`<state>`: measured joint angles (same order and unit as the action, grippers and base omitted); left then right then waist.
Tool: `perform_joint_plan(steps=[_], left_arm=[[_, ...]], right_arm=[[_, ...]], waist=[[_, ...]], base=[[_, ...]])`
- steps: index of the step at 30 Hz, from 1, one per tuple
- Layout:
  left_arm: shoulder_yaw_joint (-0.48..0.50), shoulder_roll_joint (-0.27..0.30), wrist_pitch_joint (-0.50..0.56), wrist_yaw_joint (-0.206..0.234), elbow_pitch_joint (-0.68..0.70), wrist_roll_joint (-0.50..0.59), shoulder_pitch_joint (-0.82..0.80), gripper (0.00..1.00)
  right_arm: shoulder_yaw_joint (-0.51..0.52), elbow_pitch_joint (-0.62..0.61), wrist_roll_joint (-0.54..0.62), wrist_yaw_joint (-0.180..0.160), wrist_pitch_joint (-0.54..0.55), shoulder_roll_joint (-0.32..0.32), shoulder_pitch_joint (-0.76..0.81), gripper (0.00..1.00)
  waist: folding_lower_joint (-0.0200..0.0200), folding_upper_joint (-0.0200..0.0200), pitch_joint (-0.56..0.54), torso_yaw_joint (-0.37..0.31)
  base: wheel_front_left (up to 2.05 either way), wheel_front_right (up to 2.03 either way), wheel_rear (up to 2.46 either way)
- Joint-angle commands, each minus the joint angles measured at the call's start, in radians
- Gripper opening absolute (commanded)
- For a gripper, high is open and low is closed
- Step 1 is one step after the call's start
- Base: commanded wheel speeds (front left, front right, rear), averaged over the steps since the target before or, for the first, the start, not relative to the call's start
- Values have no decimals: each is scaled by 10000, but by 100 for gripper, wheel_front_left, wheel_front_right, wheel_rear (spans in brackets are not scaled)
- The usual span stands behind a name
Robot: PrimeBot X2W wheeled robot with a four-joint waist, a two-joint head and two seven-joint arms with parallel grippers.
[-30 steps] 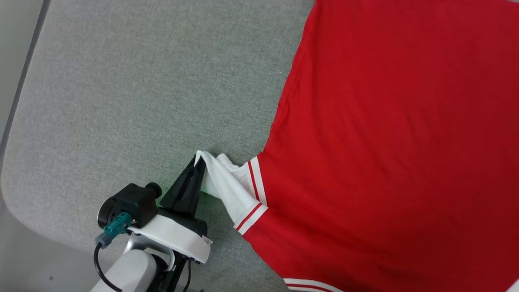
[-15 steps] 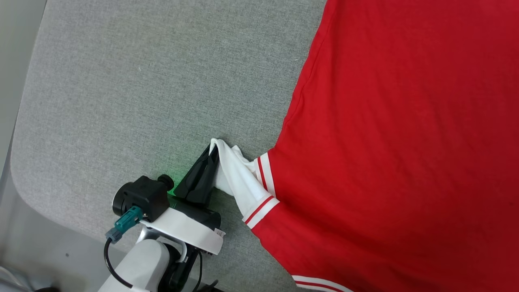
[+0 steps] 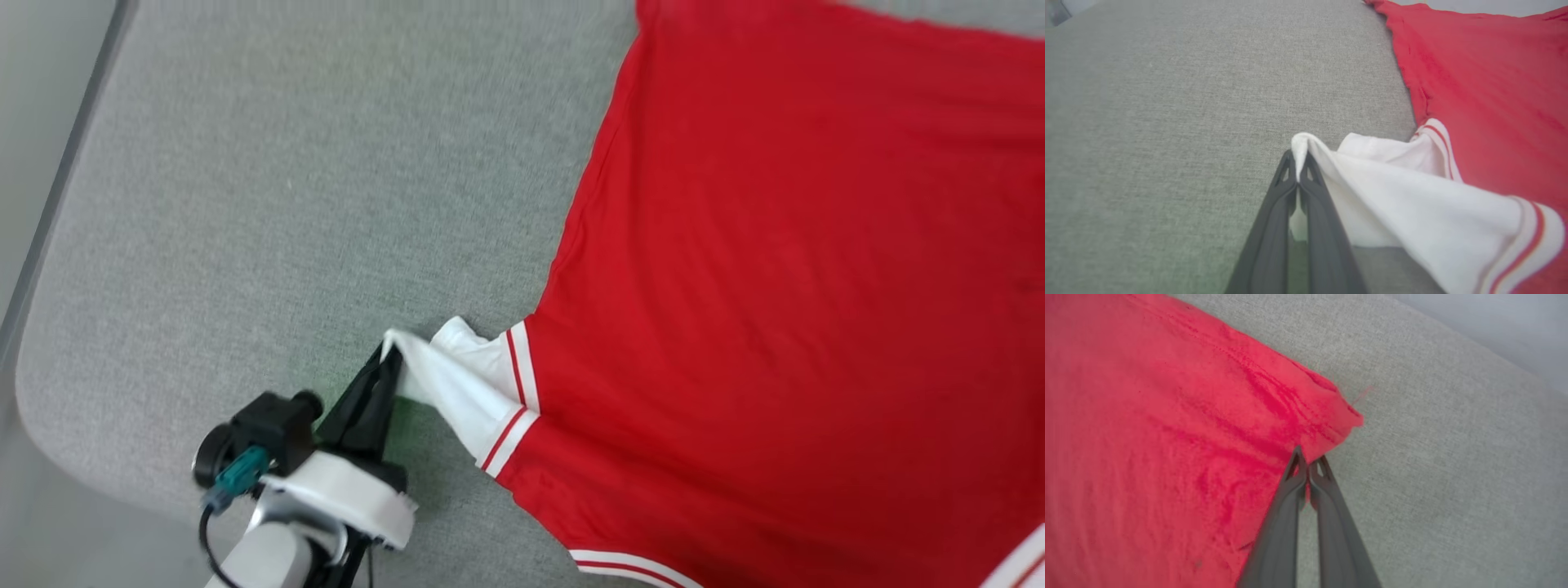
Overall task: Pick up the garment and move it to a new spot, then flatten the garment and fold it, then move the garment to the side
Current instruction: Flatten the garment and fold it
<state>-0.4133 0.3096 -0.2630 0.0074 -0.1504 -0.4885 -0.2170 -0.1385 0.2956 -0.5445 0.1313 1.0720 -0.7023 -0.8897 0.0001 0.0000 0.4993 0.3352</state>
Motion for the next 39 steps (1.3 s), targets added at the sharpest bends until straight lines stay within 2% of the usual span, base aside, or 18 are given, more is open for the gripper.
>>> perform_joint_plan(steps=[1,12,22,26,33,39], left_arm=[[85,93,-23,73,-3,-24,224,0],[369,617,276,534,135,-308,1612,0],[583,962,475,927,604,-514,2517,0],[623,1038,525,1009,706,-524,2634,0],[595,1092,523,1065,753,-555,2730,0],[573,1081,492,1070,668,-586,2593,0]], right_arm=[[-179,-68,-134,-10,-126,-110,348,0],[-1145,-1166,-1927,-11,-845,-1446,3260,0],[-615,-2633,-2960,-11,-1375,-2029,7189,0],[-281,-2928,-3125,-10,-1559,-1922,8387,0],[291,-3001,-3052,-11,-2075,-979,10725,0],[395,-2815,-2630,-10,-2704,-249,11287,0]], waist=[[-1,0,-783,-494],[-1,0,-2756,-1613],[-1,0,-3567,-2364],[-1,0,-3641,-2491],[-1,0,-3621,-2629],[-1,0,-3514,-2707]], base=[[0,0,0],[0,0,0],[0,0,0],[0,0,0],[0,0,0],[0,0,0]])
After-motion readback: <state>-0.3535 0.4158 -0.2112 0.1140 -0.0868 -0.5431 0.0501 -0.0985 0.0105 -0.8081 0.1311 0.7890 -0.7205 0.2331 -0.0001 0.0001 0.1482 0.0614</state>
